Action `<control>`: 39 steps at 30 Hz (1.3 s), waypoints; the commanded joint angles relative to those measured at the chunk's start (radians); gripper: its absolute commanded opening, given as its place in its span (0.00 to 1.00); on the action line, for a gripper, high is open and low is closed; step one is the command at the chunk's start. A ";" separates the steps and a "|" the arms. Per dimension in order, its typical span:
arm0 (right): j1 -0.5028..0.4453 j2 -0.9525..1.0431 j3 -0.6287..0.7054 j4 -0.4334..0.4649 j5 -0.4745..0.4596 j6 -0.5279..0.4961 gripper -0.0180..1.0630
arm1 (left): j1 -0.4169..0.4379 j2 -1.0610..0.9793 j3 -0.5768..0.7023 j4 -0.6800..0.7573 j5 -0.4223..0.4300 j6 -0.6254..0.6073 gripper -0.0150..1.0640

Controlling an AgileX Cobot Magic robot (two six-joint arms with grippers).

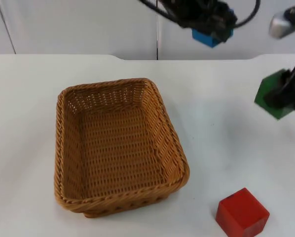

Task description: Pick up one cube with each hand and place exactly two cubes into the same basket, leaving the remaining cube outside.

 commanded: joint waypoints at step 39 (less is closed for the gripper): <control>0.001 -0.193 -0.005 -0.003 0.197 0.130 0.02 | 0.033 -0.128 0.033 0.203 0.278 -0.237 0.01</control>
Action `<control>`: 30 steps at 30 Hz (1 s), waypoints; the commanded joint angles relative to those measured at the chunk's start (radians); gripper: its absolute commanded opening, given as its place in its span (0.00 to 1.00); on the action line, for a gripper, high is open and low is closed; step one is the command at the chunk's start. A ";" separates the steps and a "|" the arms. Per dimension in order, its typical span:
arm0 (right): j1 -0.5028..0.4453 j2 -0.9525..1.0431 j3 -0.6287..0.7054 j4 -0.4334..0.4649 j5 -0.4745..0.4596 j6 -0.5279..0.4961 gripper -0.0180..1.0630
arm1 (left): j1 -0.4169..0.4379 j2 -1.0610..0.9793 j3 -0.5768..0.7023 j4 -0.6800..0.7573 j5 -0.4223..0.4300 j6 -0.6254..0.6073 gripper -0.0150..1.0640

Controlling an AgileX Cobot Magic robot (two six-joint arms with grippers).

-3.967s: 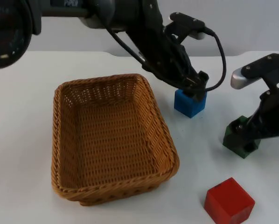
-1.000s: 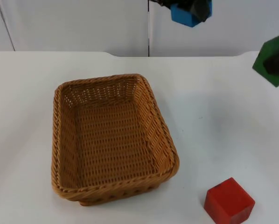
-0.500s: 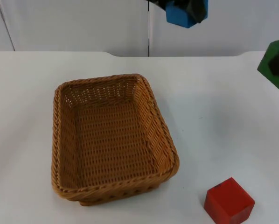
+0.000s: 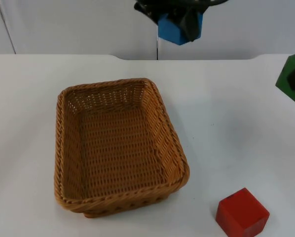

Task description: Pick up one cube with each hand and place exactly two cubes into the same basket, leaving the remaining cube outside.

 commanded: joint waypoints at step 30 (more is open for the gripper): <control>0.003 -0.007 -0.005 0.082 0.001 0.003 0.02 | 0.002 -0.576 1.025 0.045 -0.555 -0.032 0.01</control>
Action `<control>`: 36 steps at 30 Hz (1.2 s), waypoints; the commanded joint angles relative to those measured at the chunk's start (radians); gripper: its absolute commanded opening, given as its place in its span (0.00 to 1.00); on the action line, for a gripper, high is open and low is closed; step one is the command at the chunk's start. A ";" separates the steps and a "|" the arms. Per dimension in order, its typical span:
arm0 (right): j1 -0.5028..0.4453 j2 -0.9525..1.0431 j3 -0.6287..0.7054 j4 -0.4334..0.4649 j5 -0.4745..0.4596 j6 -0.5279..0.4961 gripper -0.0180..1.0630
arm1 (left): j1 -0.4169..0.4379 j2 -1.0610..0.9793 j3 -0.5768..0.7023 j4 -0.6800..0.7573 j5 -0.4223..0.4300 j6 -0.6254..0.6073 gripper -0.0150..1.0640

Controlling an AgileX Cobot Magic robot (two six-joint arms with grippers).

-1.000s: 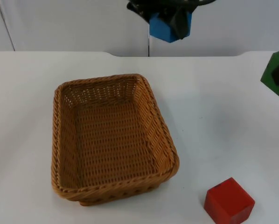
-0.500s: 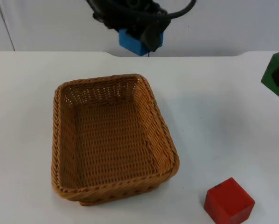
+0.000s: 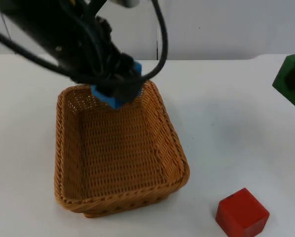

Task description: Pick up one cube with each hand and place exactly two cubes into the same basket, leaving the remaining cube outside.

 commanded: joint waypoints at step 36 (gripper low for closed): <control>0.302 0.630 -0.755 0.043 0.176 0.004 0.02 | 0.000 -0.078 0.283 -0.091 -0.242 -0.038 0.01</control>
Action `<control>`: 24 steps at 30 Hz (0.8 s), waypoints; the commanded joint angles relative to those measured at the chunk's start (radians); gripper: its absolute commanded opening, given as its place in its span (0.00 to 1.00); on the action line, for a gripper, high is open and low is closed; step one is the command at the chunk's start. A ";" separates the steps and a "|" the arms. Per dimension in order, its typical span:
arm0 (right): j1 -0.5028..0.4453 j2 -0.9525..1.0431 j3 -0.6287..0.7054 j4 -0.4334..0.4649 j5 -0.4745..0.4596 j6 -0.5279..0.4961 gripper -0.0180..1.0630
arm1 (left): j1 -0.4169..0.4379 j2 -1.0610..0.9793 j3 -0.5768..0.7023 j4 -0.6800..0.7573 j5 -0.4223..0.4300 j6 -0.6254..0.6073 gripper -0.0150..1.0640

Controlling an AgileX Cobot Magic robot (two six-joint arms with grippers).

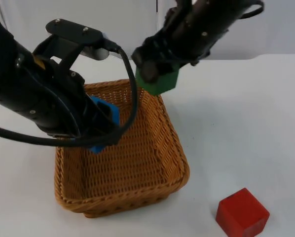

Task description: Pick up one cube with each hand and place exactly two cubes into the same basket, leaving the remaining cube outside.

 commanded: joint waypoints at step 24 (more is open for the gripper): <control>0.063 0.277 -0.277 0.069 -0.050 -0.045 0.02 | -0.092 0.149 0.153 -0.041 -0.446 -0.006 0.01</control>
